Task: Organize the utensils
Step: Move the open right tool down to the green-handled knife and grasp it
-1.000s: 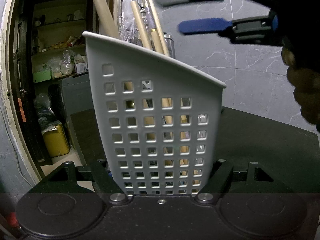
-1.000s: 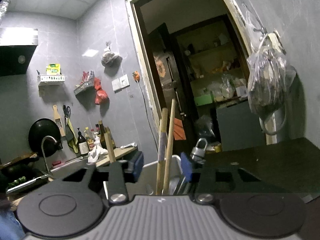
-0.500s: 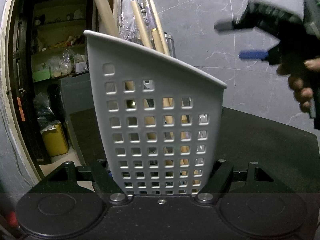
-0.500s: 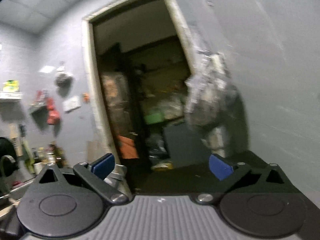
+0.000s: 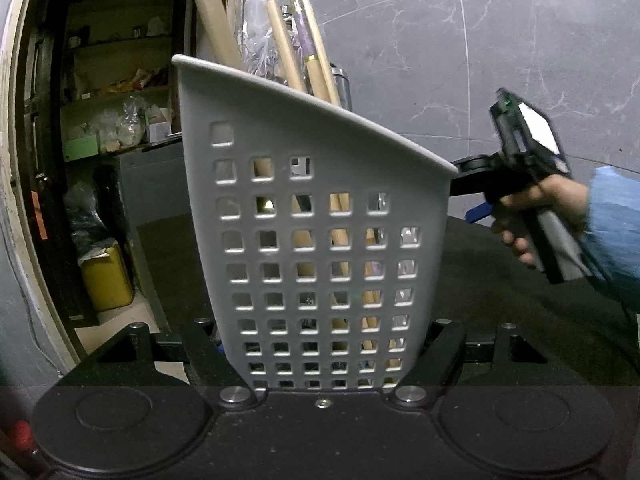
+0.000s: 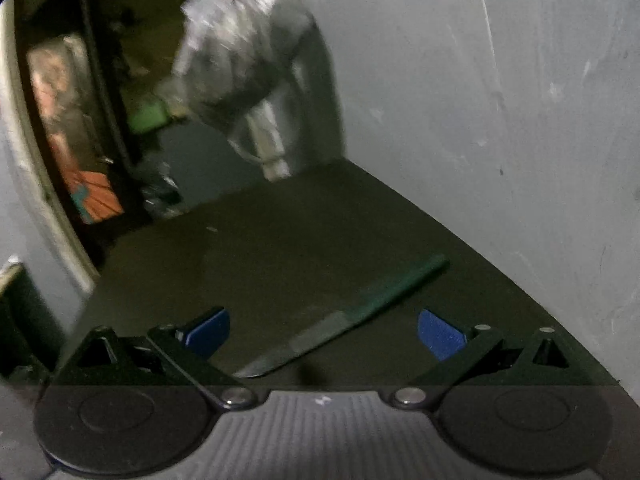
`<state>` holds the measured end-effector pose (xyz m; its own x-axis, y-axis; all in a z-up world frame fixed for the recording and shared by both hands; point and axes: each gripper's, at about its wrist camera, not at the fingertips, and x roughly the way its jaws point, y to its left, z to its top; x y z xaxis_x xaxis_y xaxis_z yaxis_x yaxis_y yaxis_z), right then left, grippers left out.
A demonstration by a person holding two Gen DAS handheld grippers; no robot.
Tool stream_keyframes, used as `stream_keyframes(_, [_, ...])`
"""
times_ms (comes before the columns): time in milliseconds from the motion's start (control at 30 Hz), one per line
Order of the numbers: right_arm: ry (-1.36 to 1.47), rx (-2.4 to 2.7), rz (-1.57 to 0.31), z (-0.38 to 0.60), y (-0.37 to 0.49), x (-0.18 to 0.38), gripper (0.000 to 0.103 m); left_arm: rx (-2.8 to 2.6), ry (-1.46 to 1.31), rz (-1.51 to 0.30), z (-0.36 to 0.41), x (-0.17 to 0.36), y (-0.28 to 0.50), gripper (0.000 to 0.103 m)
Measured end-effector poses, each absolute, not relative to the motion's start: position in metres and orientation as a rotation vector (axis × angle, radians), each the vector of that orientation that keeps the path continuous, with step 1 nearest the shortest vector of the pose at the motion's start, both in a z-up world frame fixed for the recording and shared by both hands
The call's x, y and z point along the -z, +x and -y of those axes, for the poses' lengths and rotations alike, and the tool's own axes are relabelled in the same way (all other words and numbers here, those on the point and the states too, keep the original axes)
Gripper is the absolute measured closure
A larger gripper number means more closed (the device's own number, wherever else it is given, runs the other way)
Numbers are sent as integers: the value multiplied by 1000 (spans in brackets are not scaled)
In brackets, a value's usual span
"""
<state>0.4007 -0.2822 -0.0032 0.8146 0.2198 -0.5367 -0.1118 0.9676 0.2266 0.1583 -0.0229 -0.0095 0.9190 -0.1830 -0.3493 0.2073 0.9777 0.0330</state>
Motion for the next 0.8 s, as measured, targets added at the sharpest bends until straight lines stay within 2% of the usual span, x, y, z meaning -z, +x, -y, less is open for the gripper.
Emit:
stream_keyframes(200, [246, -119, -675, 294, 438, 28, 0, 209, 62, -351, 20, 11, 160, 27])
stream_keyframes(400, [228, -90, -652, 293, 447, 33, 0, 214, 61, -352, 18, 12, 160, 27])
stream_keyframes(600, [89, 32, -673, 278, 457, 32, 1, 212, 63, -354, 17, 13, 161, 27])
stream_keyframes(667, [68, 59, -659, 277, 457, 33, 8, 212, 64, -356, 18, 14, 162, 27])
stream_keyframes(767, [73, 58, -644, 279, 453, 31, 27, 209, 65, -360, 19, 15, 163, 27])
stream_keyframes(800, [77, 52, -641, 279, 452, 30, 38, 209, 64, -360, 19, 15, 164, 27])
